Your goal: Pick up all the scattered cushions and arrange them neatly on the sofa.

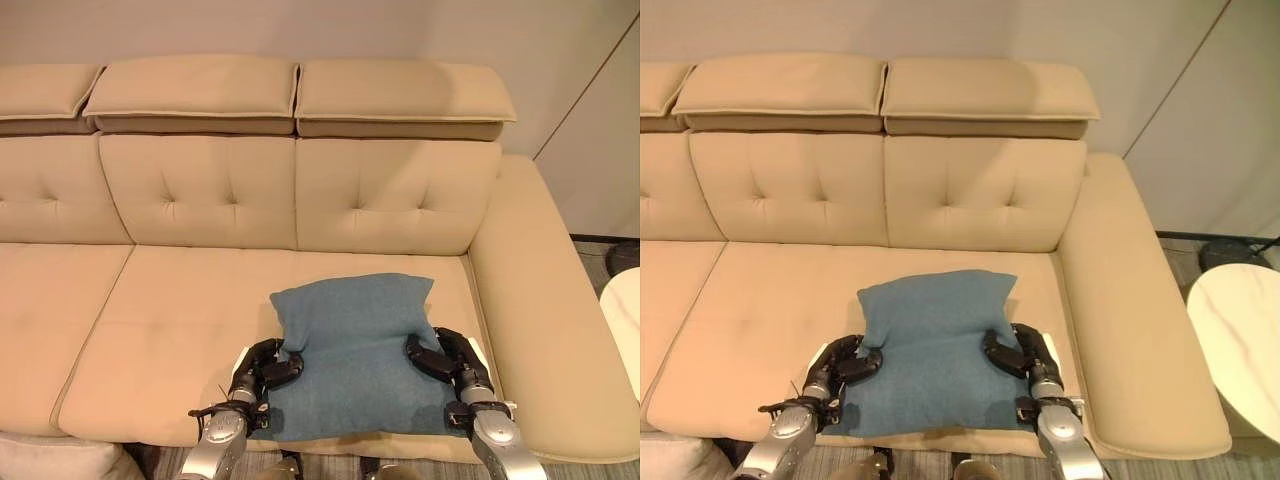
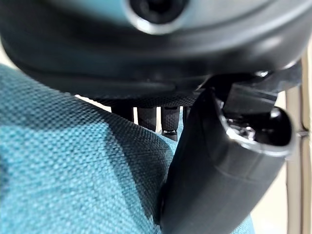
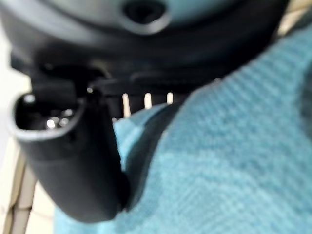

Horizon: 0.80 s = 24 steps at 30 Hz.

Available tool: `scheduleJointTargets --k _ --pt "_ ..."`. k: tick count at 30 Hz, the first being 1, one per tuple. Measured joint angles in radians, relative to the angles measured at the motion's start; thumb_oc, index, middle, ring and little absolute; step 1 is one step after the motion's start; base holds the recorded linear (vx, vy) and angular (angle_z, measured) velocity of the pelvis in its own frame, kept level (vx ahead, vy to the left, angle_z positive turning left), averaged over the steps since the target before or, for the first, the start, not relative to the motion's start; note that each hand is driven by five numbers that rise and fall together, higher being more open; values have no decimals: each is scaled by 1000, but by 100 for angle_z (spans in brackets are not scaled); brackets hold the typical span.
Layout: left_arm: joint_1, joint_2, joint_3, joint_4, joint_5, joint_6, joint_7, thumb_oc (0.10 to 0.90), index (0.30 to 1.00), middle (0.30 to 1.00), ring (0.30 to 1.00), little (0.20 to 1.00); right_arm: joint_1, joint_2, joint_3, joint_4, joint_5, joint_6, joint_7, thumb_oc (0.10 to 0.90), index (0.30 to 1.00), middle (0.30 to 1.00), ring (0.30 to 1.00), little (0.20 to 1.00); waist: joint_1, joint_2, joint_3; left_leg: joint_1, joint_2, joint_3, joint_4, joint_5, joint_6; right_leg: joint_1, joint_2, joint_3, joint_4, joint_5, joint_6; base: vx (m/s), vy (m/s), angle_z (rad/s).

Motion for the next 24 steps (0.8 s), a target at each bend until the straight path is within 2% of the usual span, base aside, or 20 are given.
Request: scheduleJointTargets --k 5,8,11,15,19,20,24 --pt "-66 22 -7 -5 12 -1 25 400 300 300 300 300 -44 3 11 0 -33 0 -41 400 300 300 300 300 -11 -3 3 -28 -19 35 1 11 22 -63 -23 36 30 -7 12 -58 39 -19" --pt "-149 40 -5 1 15 -1 59 400 300 300 300 300 -142 4 28 1 -90 -1 -87 400 300 300 300 300 -9 -7 44 -57 -20 62 1 12 25 -108 -26 62 47 -5 15 -57 20 -23" --pt "-209 42 -15 5 21 -2 97 400 300 300 300 300 -215 -2 47 4 -122 -1 -140 400 300 300 300 300 -4 -6 53 -89 -19 65 1 14 28 -146 -25 69 51 -5 15 -62 2 -6" --pt "-397 67 -37 24 32 -4 180 400 300 300 300 300 -427 -18 55 64 -178 -1 -240 400 300 300 300 300 13 5 106 -152 -16 64 14 25 42 -221 -26 70 86 -7 16 -74 -20 -1" --pt "-598 79 -58 55 37 -7 266 400 300 300 300 300 -647 -89 86 141 -213 -1 -314 400 300 300 300 300 30 31 125 -242 -17 60 29 34 48 -316 -30 68 121 -6 16 -28 -17 1" --pt "-657 68 -58 55 49 -27 314 400 300 300 300 300 -714 -101 90 150 -255 -1 -369 400 300 300 300 300 41 35 130 -263 -21 59 32 37 52 -345 -34 69 138 -9 19 -36 -19 6" --pt "-696 58 -60 55 55 -65 376 400 300 300 300 300 -774 -111 109 159 -319 -3 -445 400 300 300 300 300 43 34 131 -266 -27 38 35 39 55 -372 -46 66 202 -34 38 -23 -22 8"
